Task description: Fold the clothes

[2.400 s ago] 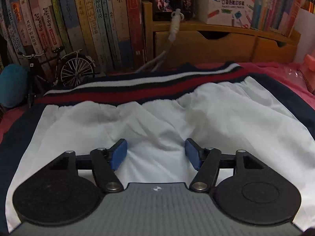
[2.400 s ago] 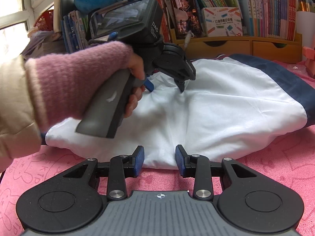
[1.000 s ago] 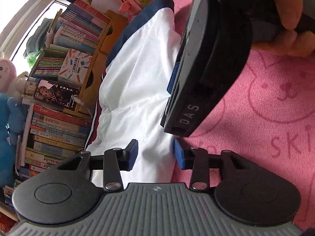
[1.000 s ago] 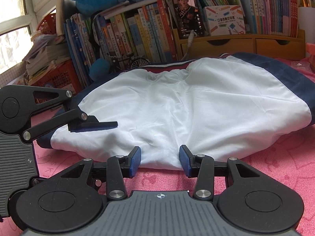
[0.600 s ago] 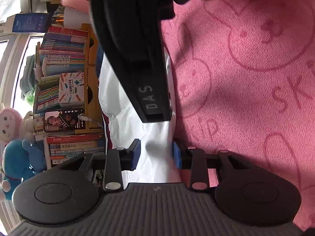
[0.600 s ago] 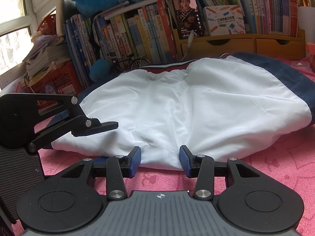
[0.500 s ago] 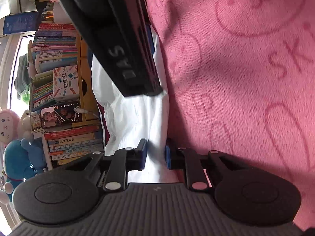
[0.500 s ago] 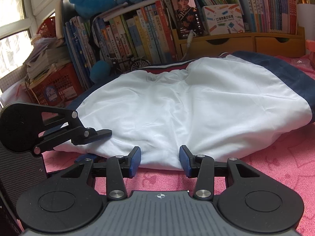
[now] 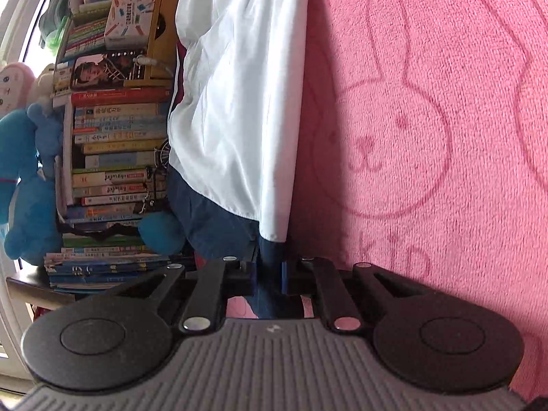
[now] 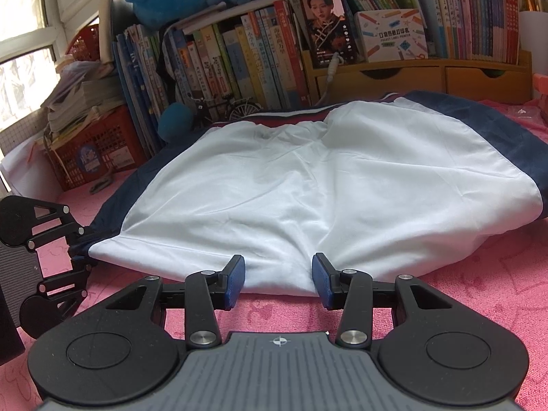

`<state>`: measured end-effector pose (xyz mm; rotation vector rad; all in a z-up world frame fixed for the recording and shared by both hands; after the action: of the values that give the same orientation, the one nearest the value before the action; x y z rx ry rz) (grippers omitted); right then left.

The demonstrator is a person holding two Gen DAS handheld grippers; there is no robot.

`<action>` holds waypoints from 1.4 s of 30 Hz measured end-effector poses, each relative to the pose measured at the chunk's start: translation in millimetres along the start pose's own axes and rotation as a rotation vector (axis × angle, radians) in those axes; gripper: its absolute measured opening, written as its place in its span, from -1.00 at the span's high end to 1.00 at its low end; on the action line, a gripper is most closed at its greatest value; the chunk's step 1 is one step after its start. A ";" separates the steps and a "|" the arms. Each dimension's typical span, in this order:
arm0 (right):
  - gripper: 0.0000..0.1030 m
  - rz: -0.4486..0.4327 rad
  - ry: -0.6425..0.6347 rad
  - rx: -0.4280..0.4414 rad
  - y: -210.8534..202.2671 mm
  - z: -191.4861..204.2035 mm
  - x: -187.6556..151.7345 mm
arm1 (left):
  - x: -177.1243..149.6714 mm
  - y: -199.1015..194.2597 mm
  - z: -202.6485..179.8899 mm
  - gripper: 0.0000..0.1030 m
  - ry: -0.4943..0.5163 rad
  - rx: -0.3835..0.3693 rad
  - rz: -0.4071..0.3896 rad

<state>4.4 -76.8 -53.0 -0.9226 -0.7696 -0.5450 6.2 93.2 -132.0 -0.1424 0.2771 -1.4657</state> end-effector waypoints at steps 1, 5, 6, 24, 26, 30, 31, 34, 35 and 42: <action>0.14 0.001 -0.002 0.000 0.0 -0.2 0.1 | -1.8 0.1 -1.0 0.80 0.010 0.002 0.003; 0.14 0.002 -0.002 0.003 -0.3 -0.4 -0.3 | -13.4 -1.1 -4.0 0.76 0.048 0.004 0.029; 0.14 0.001 0.000 0.005 -0.5 -0.9 -0.4 | -17.2 -1.2 -4.8 0.75 0.061 0.000 0.045; 0.07 -0.010 0.036 0.048 -1.7 -7.1 -1.3 | 49.7 -52.0 6.5 -0.09 -0.033 0.035 -0.196; 0.07 -0.011 0.040 0.050 -1.6 -7.2 -1.5 | 53.5 -36.7 10.1 -0.07 -0.039 0.065 -0.182; 0.07 -0.013 0.045 0.055 -2.0 -7.8 -1.9 | 57.5 -16.4 14.8 0.00 -0.029 0.102 -0.147; 0.07 -0.013 0.047 0.057 -2.1 -8.0 -1.9 | 59.0 -13.7 15.4 0.06 -0.033 0.103 -0.139; 0.06 -0.018 0.052 0.064 -3.3 -8.4 -1.7 | 61.2 -11.5 11.5 0.42 -0.050 0.089 -0.126; 0.05 -0.015 0.041 0.069 -5.0 -7.3 -1.6 | 61.2 -12.3 8.8 0.58 -0.053 0.085 -0.125; -0.27 0.014 -0.669 -0.021 -47.4 42.7 3.1 | 53.5 -13.3 19.1 0.66 -0.213 0.042 -0.112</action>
<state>-42.1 -64.4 -10.9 -1.1429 -1.3562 -0.2215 2.9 37.3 -115.5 -0.2817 0.0664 -1.5522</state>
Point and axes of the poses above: each gripper's, at about its wrist camera, not at the fingertips, and y roughly the way its jaws point, z to its left, x to its top, the point moved 4 cm from there along y, roughly the way its jaws point, and after that the axes turned 14 degrees about x, right-handed, at the moved point
